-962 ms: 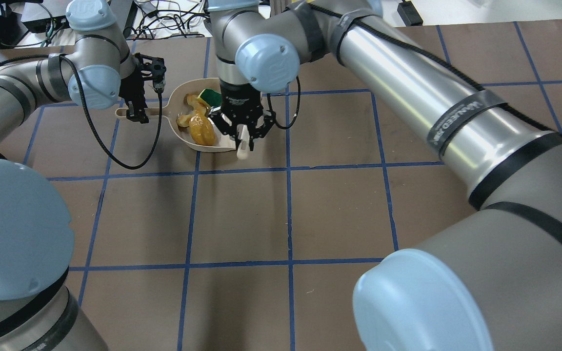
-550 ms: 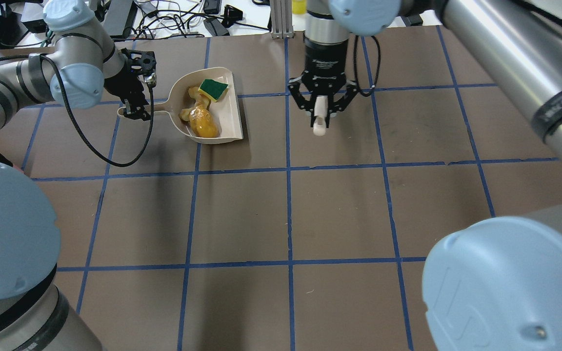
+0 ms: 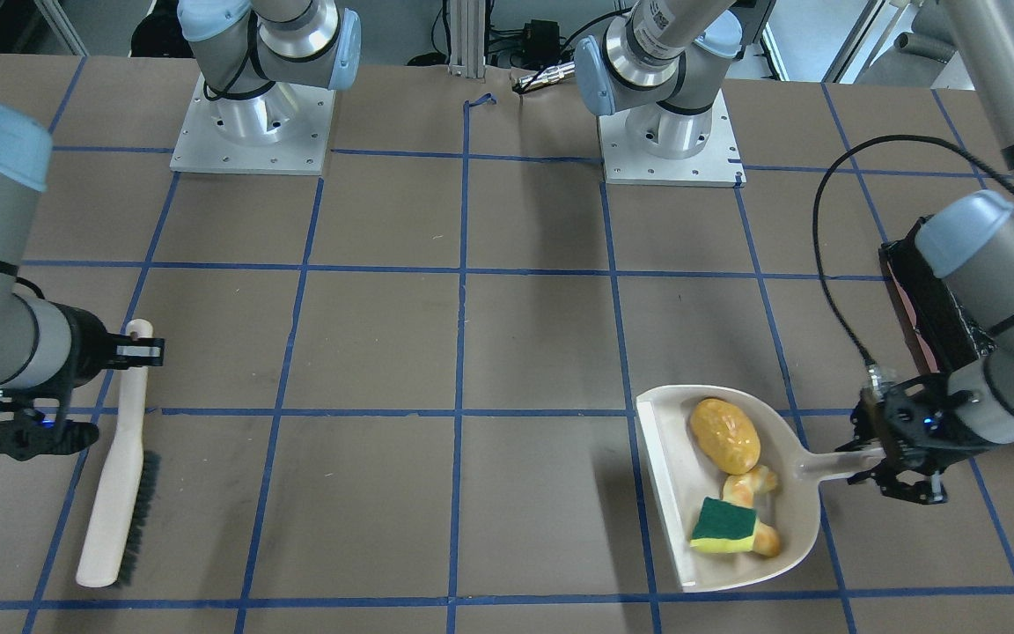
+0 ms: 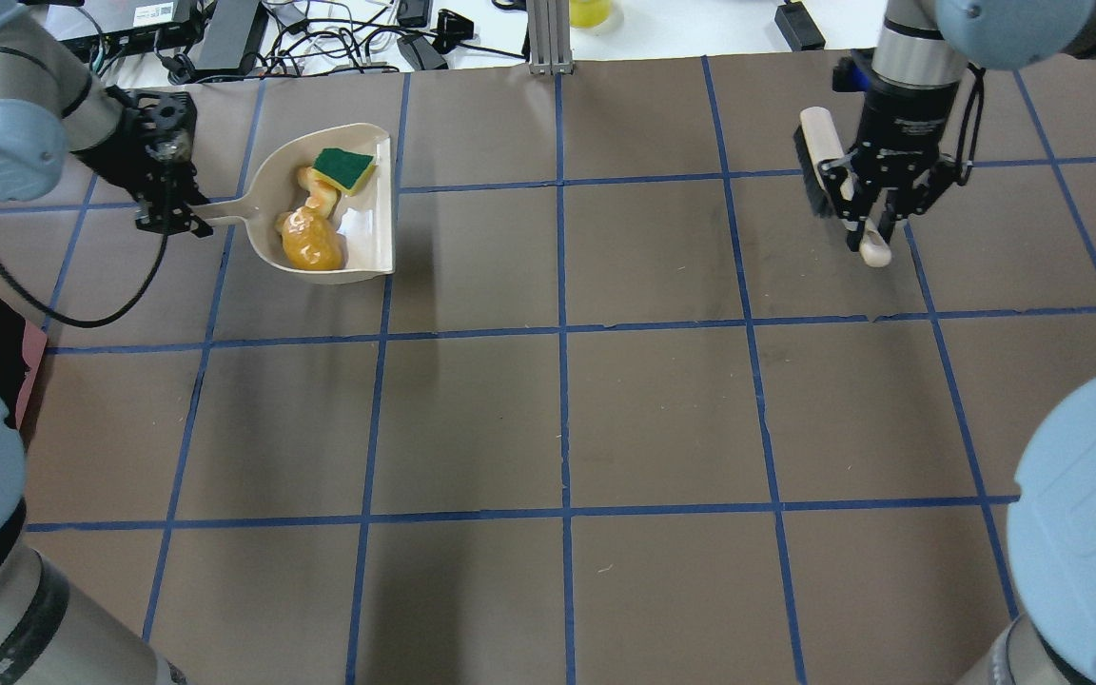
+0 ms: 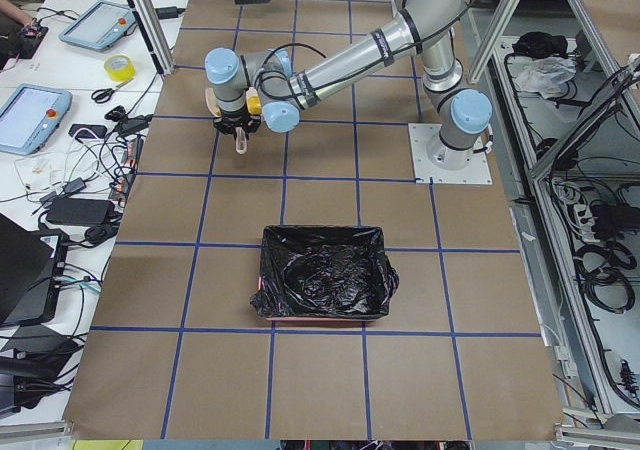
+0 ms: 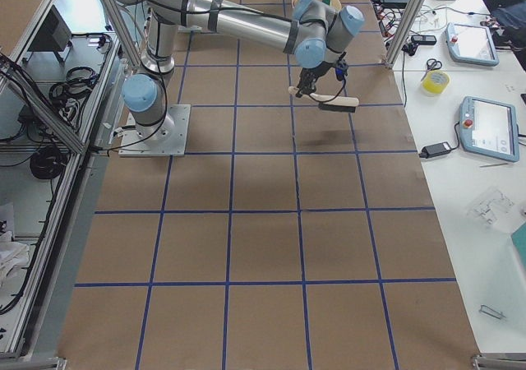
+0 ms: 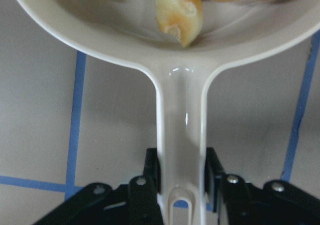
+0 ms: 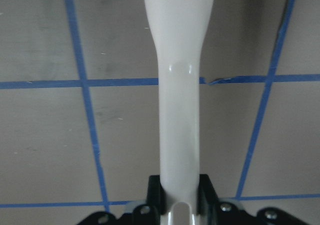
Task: Sweep and dump trash into bin
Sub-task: 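Lift the dustpan toward the bin with the left gripper while the right withdraws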
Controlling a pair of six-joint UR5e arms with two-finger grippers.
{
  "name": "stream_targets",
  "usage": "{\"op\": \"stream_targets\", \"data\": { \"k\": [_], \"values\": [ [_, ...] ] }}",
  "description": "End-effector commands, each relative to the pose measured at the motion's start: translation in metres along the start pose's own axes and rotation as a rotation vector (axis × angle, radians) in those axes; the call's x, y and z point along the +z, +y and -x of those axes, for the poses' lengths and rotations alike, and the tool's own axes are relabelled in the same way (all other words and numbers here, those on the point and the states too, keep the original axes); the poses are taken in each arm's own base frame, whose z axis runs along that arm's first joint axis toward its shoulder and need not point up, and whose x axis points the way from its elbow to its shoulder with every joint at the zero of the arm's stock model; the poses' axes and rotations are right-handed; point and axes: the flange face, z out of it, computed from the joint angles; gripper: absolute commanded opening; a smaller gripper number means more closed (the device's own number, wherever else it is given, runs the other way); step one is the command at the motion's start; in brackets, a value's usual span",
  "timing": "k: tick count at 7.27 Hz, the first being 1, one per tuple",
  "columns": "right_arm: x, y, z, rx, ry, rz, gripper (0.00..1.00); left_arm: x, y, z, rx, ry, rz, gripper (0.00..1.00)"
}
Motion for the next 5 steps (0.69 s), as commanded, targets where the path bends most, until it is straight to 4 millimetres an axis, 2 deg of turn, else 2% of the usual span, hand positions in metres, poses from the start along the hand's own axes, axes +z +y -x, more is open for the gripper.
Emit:
{"op": "stream_targets", "data": {
  "k": [1, 2, 4, 5],
  "values": [
    [0.035, -0.001, -0.073, -0.029, 0.054, -0.024, 0.00, -0.049, 0.132, -0.031, 0.087, -0.005, -0.056, 0.00],
    [0.052, 0.003, -0.091, -0.049, 0.038, -0.005, 0.00, -0.076, 0.187, -0.049, 0.111, 0.010, -0.082, 0.00],
    [0.066, 0.003, -0.095, -0.062, 0.042, -0.021, 0.00, -0.133, 0.287, -0.082, 0.242, 0.015, -0.031, 0.00],
    [0.071, 0.002, -0.094, -0.068, 0.044, -0.020, 0.00, -0.143, 0.325, -0.097, 0.297, 0.020, 0.000, 0.00]
  ]
}}
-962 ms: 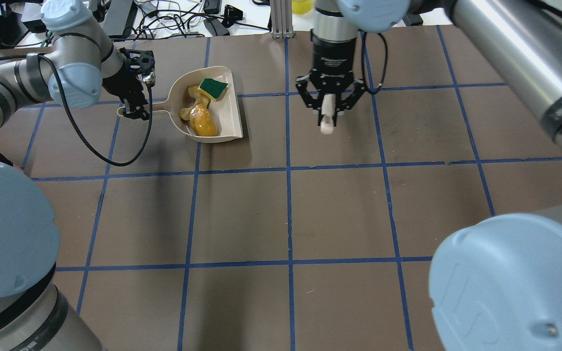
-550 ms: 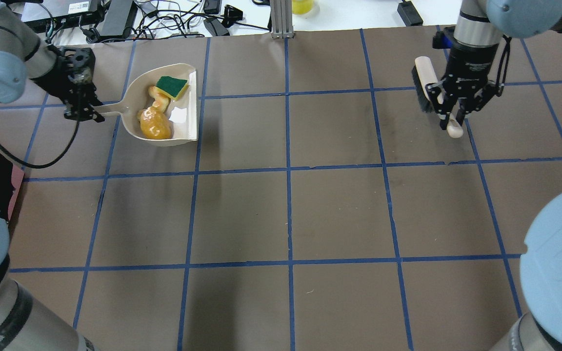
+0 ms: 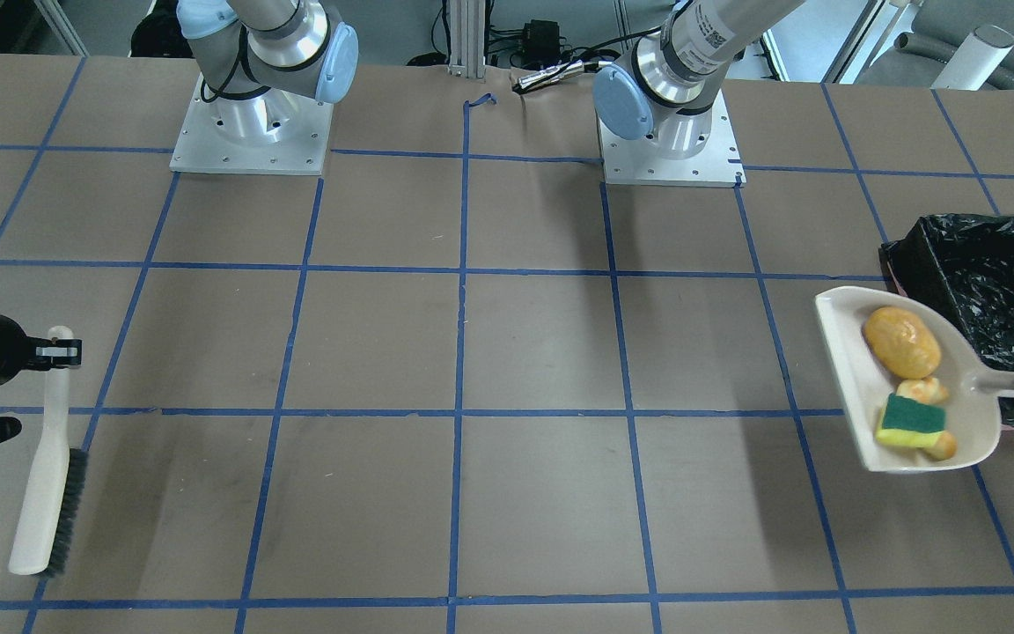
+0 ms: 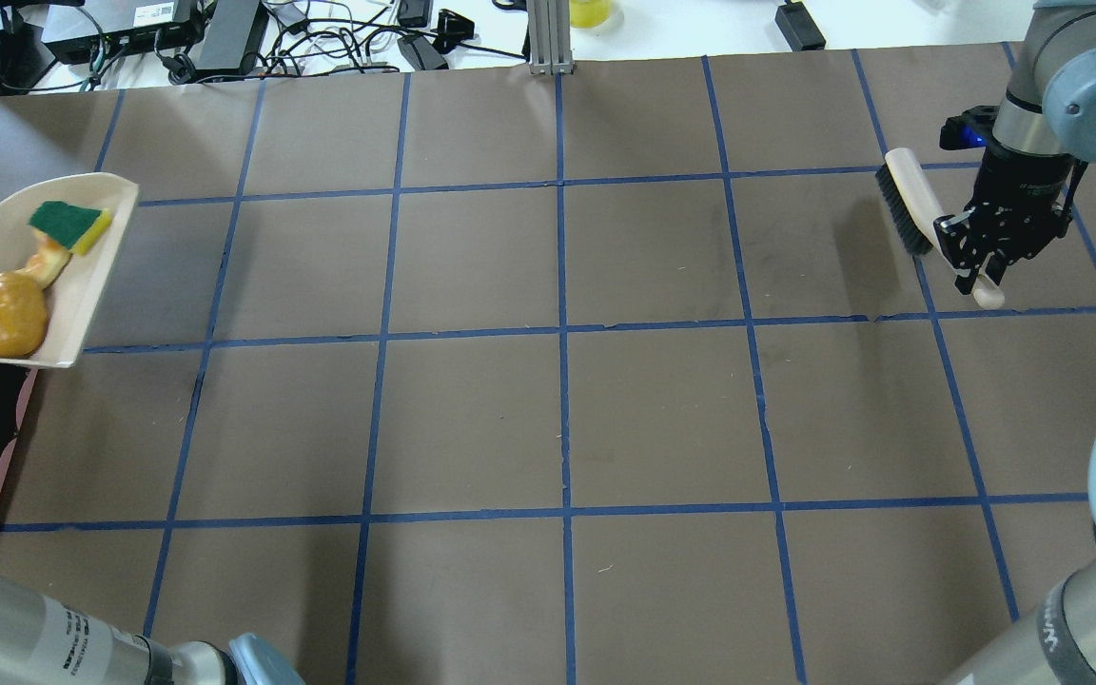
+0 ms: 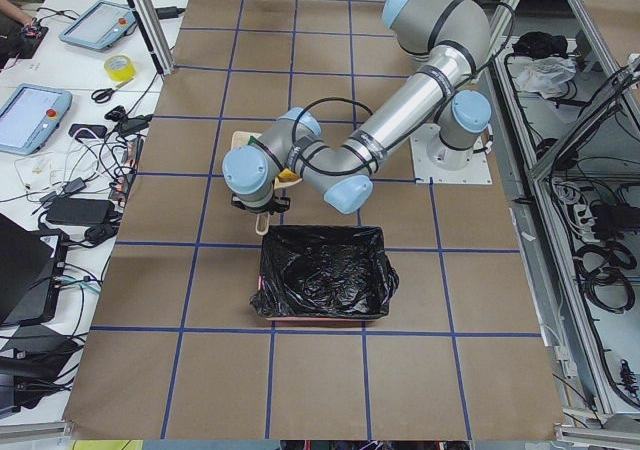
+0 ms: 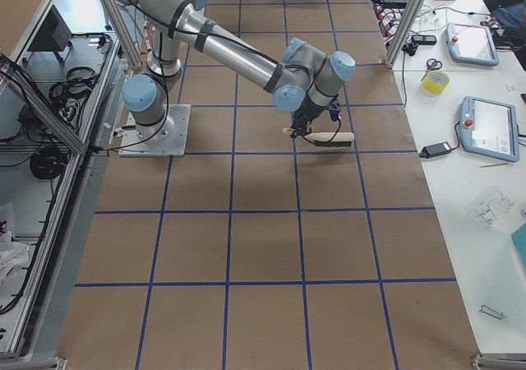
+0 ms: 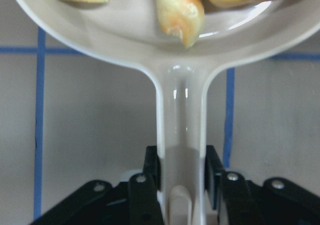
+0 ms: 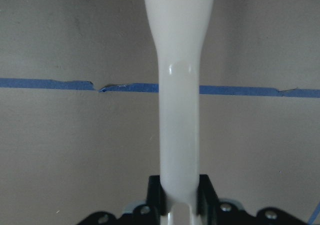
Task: Sweep and dump trash into bin
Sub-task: 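Tip the dustpan over the bin with the left gripper while the right lowers the brush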
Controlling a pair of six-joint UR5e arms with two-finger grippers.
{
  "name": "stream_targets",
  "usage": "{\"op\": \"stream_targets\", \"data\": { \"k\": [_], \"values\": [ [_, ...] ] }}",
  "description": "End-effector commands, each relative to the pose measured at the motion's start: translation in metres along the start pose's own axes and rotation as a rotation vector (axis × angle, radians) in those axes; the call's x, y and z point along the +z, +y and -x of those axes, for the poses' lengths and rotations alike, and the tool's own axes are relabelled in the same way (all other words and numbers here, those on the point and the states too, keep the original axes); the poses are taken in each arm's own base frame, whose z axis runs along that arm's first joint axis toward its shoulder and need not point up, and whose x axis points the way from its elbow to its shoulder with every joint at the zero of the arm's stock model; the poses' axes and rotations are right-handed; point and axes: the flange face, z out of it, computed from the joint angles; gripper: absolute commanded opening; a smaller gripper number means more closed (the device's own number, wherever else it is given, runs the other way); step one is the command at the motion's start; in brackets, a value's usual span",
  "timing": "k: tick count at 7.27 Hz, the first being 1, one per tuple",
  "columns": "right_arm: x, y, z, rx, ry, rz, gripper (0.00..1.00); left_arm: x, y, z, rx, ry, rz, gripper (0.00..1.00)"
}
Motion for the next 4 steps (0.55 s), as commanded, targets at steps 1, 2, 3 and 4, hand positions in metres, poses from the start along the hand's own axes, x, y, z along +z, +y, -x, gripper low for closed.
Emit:
{"op": "stream_targets", "data": {
  "k": [1, 2, 3, 4],
  "values": [
    [0.017, 0.002, 0.000, -0.001, -0.005, 0.015, 0.00, -0.029, 0.094, -0.076, 0.129, -0.001, 0.052, 0.00],
    [0.023, 0.002, 0.001, 0.003, -0.003, 0.010, 0.00, -0.038, 0.131, -0.104, 0.161, -0.016, 0.071, 0.00],
    [0.023, 0.002, 0.001, 0.006, 0.000, 0.004, 0.00, -0.057, 0.149, -0.104, 0.233, -0.027, 0.127, 0.00],
    [0.024, 0.001, 0.001, 0.007, -0.001, 0.007, 0.00, -0.077, 0.160, -0.097, 0.301, -0.033, 0.186, 0.00]
  ]
}}
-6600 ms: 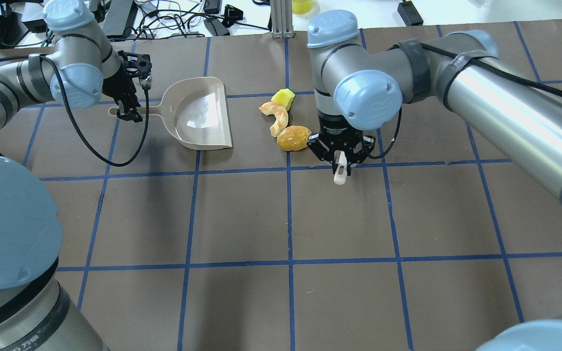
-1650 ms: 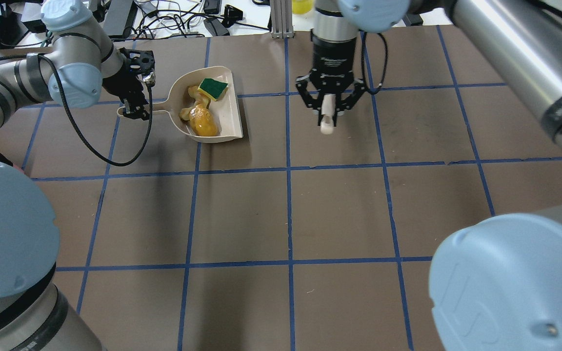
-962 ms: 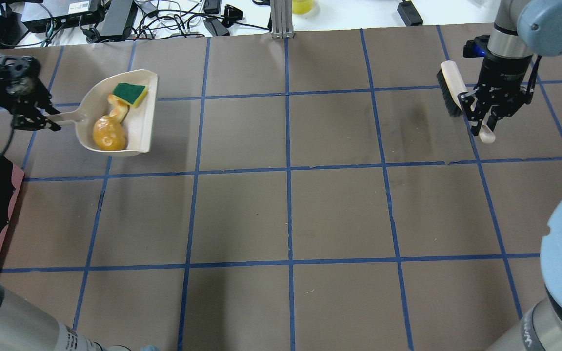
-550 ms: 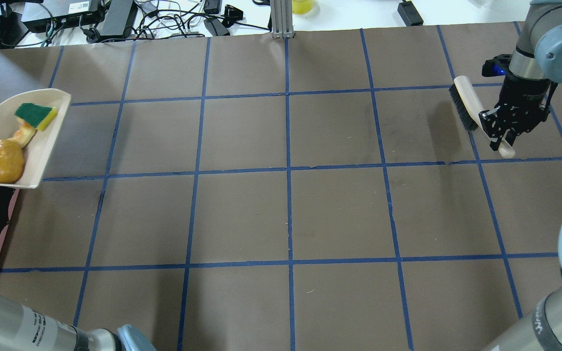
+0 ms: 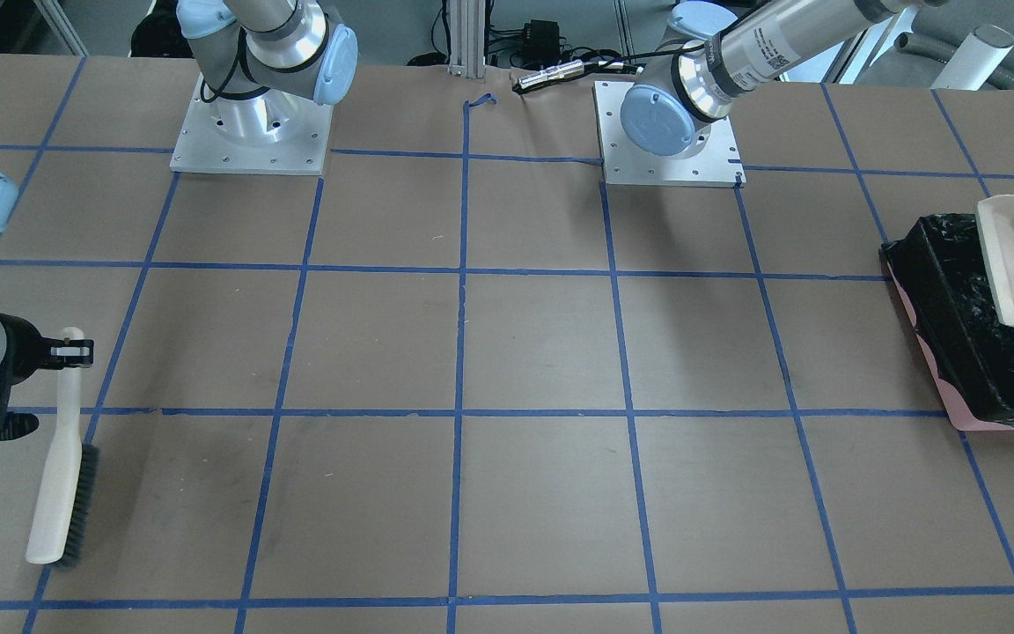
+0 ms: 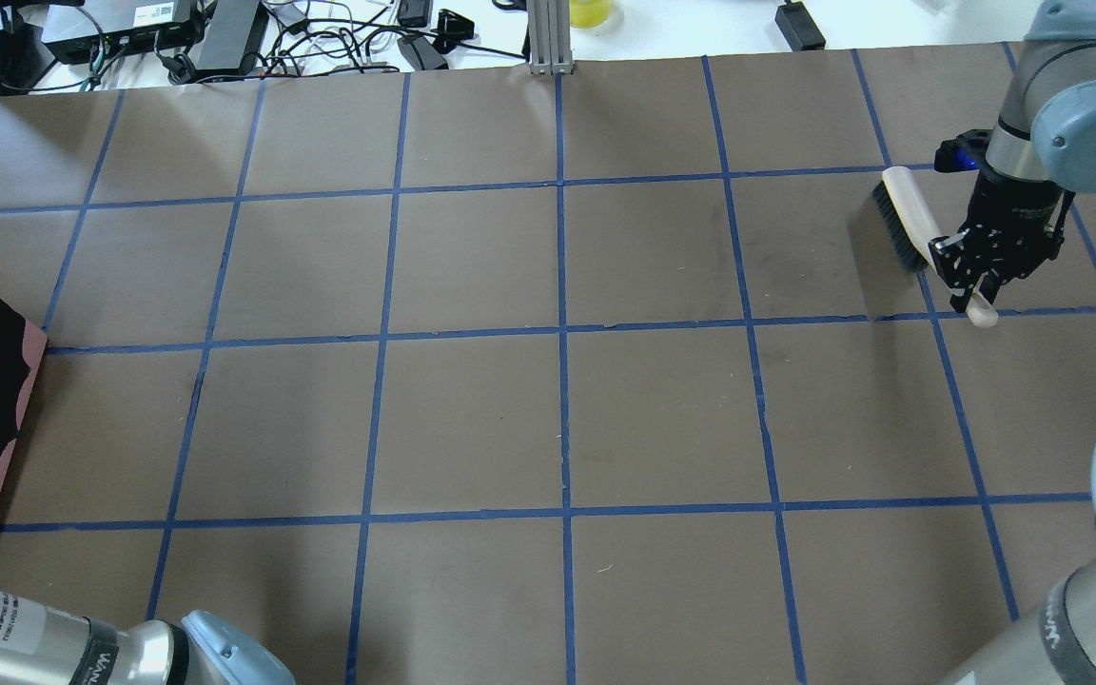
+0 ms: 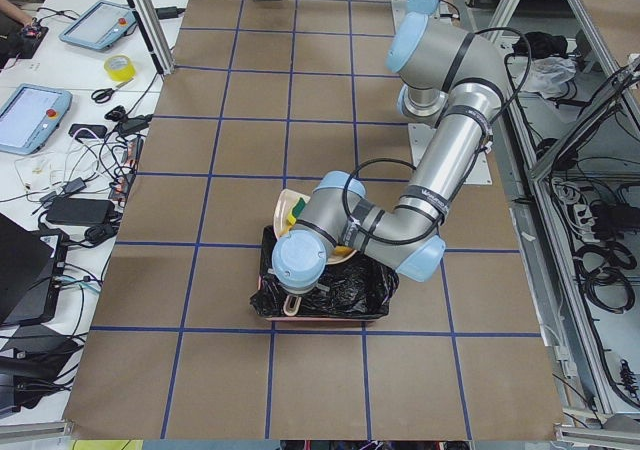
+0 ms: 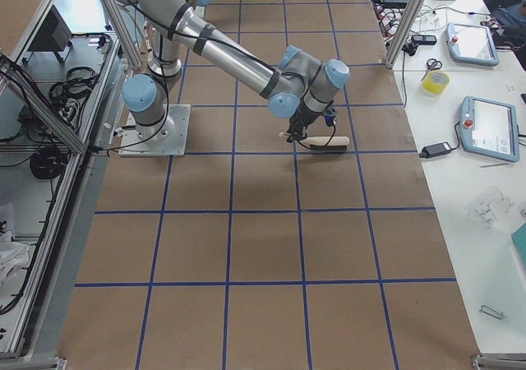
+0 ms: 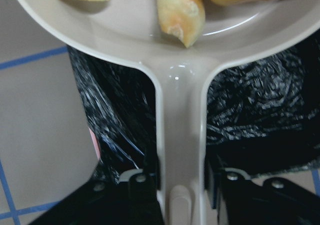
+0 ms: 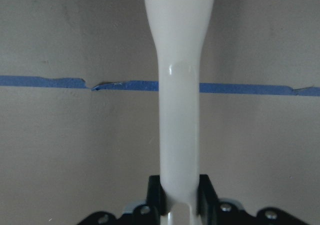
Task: Sweep and dump trash into bin
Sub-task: 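Tip the dustpan over the bin with the left gripper while the right lowers the brush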
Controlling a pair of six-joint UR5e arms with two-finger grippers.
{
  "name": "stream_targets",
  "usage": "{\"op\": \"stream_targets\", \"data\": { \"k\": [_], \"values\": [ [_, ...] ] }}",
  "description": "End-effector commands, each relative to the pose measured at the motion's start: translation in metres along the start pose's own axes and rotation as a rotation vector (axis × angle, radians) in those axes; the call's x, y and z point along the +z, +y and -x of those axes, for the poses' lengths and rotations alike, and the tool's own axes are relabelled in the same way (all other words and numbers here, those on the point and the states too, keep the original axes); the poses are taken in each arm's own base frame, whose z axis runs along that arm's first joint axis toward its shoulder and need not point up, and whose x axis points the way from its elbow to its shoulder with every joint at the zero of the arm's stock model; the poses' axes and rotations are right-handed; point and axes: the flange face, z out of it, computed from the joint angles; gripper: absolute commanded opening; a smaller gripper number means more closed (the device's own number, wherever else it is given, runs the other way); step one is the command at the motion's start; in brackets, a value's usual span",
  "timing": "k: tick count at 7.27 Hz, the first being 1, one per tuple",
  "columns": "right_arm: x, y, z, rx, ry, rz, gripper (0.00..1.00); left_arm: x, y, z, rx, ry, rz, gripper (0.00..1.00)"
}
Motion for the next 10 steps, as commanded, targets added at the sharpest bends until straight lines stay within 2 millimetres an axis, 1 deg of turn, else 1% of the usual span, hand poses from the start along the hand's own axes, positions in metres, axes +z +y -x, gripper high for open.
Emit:
{"op": "stream_targets", "data": {
  "k": [1, 2, 3, 5, 6, 7, 8, 9, 10],
  "values": [
    [0.004, -0.002, 0.000, 0.003, 0.001, -0.003, 0.02, -0.034, 0.029, 0.001, 0.118, -0.004, 0.120, 0.00],
    [0.004, -0.005, -0.001, 0.007, 0.008, -0.021, 0.55, -0.032, 0.034, 0.006, 0.159, 0.016, 0.190, 0.00],
    [0.005, -0.006, -0.001, 0.008, 0.006, -0.020, 0.75, -0.023, 0.034, 0.008, 0.162, 0.029, 0.217, 0.00],
    [0.005, -0.006, -0.001, 0.011, 0.005, -0.022, 0.80, -0.037, 0.000, 0.039, 0.225, 0.040, 0.328, 0.00],
    [0.002, -0.006, -0.001, 0.018, 0.006, -0.027, 0.85, -0.042, -0.016, 0.038, 0.246, 0.040, 0.351, 0.00],
    [-0.015, -0.002, 0.000, 0.022, 0.014, -0.060, 0.96, -0.046, -0.026, 0.038, 0.366, 0.045, 0.446, 0.00],
    [-0.057, 0.014, -0.001, 0.032, 0.033, -0.125, 0.99, -0.034, -0.038, 0.026, 0.395, 0.050, 0.499, 0.00],
    [-0.106, 0.045, 0.006, 0.036, 0.032, -0.174, 0.99, -0.032, -0.056, 0.021, 0.415, 0.042, 0.523, 0.00],
    [-0.167, 0.089, 0.017, 0.046, -0.004, -0.255, 0.99, -0.038, -0.074, 0.017, 0.424, 0.040, 0.558, 0.00]
  ]
}}
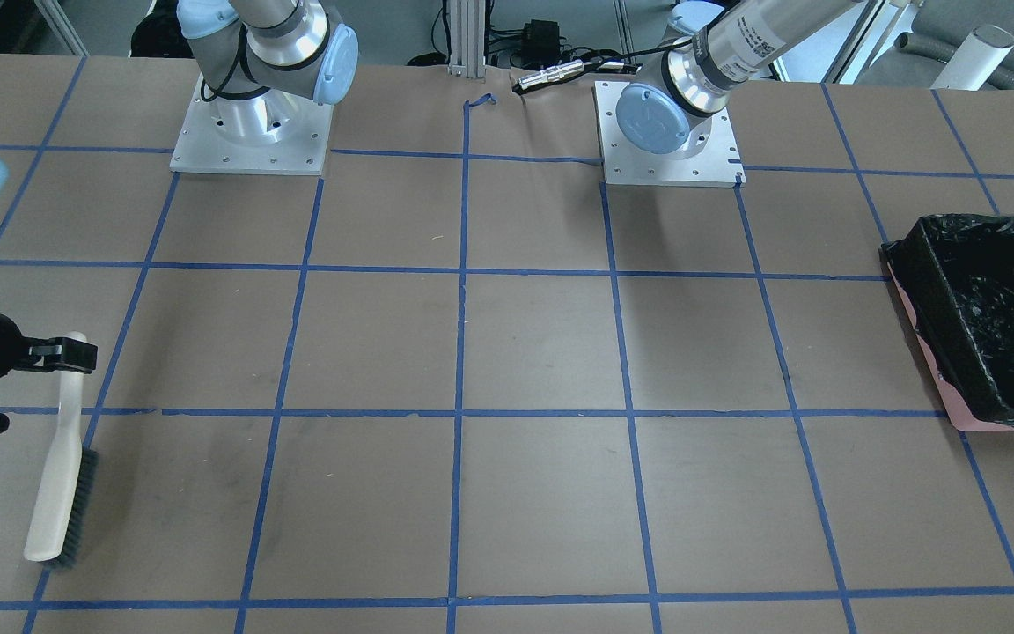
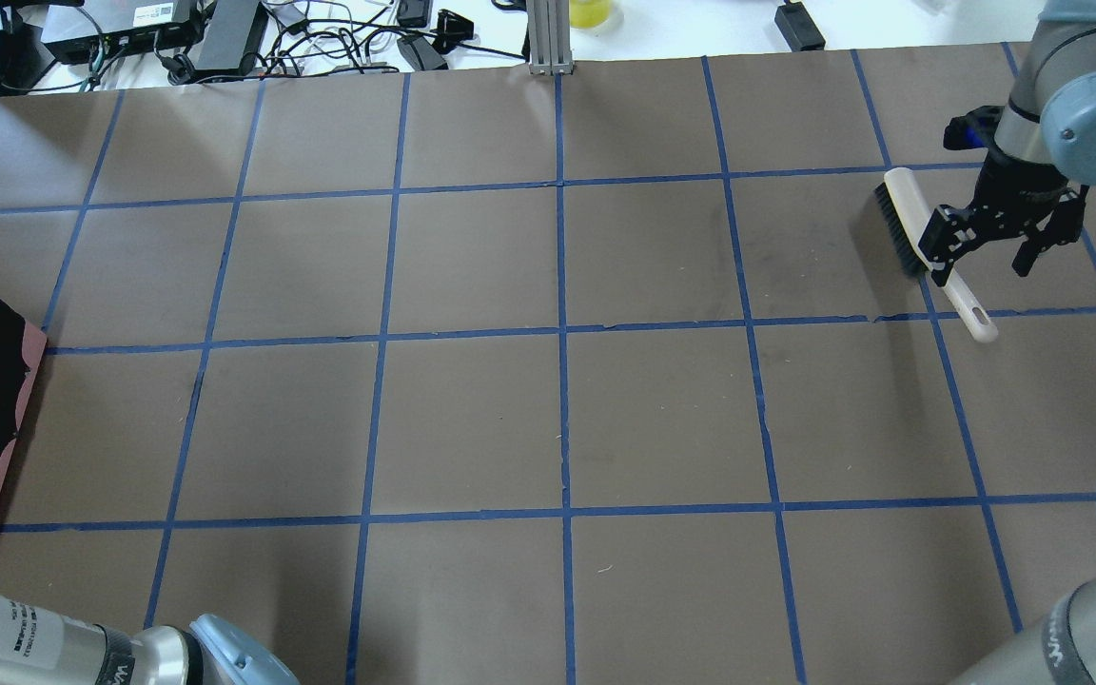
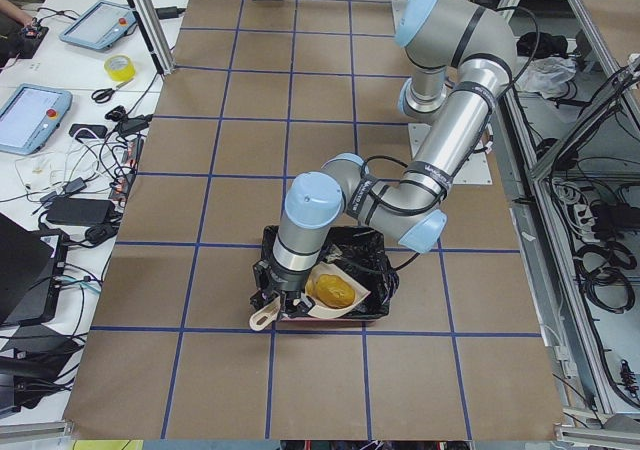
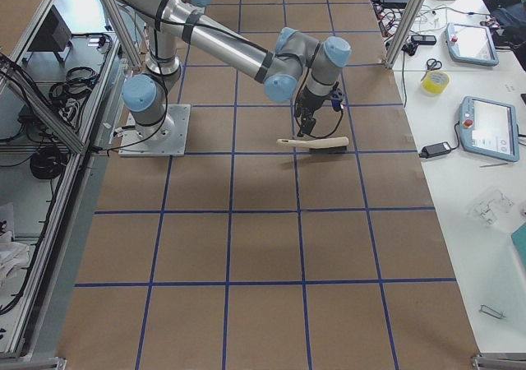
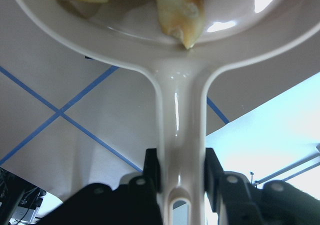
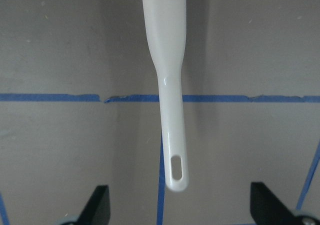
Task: Sweep and dump trash into bin
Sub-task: 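Release the brush with the right gripper and raise it away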
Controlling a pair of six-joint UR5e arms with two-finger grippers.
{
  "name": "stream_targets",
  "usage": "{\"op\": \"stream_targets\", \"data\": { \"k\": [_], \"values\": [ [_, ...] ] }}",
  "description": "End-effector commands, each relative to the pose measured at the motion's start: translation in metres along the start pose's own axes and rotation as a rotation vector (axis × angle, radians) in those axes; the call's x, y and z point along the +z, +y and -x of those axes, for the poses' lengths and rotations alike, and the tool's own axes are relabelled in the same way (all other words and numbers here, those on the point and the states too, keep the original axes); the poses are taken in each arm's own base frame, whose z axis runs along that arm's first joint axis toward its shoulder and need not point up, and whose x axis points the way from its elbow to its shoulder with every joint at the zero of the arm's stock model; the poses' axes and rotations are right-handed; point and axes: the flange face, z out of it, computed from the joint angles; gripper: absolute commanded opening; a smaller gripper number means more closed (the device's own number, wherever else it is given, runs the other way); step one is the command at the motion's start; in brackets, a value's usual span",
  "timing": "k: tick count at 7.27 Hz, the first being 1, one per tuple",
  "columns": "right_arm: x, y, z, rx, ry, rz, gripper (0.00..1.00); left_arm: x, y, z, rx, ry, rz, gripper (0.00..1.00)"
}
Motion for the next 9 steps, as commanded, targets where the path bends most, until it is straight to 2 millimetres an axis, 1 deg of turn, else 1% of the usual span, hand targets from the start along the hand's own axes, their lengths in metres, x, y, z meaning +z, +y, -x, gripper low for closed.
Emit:
{"op": "stream_targets", "data": {
  "k": [1, 2, 3, 4, 5, 6, 7, 8, 9],
  "values": [
    [-0.134, 0.076, 0.017, 0.019, -0.021, -0.128, 0.99, -0.022, -0.033, 0.000, 0.048, -0.007, 0.079, 0.00],
    [-0.165, 0.096, 0.021, 0.032, -0.012, -0.163, 0.99, -0.026, -0.046, -0.012, 0.058, -0.031, 0.144, 0.00],
    [-0.181, 0.100, 0.041, 0.052, -0.037, -0.203, 1.00, -0.025, -0.061, -0.013, 0.095, -0.043, 0.256, 0.00],
    [-0.200, 0.102, 0.090, 0.098, -0.039, -0.239, 1.00, -0.021, -0.084, -0.008, 0.101, -0.030, 0.294, 0.00],
    [-0.218, 0.111, 0.174, 0.134, -0.036, -0.273, 1.00, -0.030, -0.093, -0.008, 0.099, -0.025, 0.302, 0.00],
    [-0.221, 0.124, 0.232, 0.174, -0.052, -0.280, 1.00, -0.040, -0.093, -0.007, 0.102, -0.023, 0.317, 0.00],
    [-0.217, 0.124, 0.241, 0.170, -0.061, -0.275, 1.00, -0.055, -0.091, -0.005, 0.141, -0.013, 0.341, 0.00],
    [-0.215, 0.118, 0.242, 0.148, -0.070, -0.314, 1.00, -0.069, -0.089, -0.003, 0.147, -0.006, 0.367, 0.00],
    [-0.207, 0.108, 0.244, 0.143, -0.075, -0.350, 1.00, -0.081, -0.090, -0.001, 0.153, 0.007, 0.405, 0.00]
  ]
}}
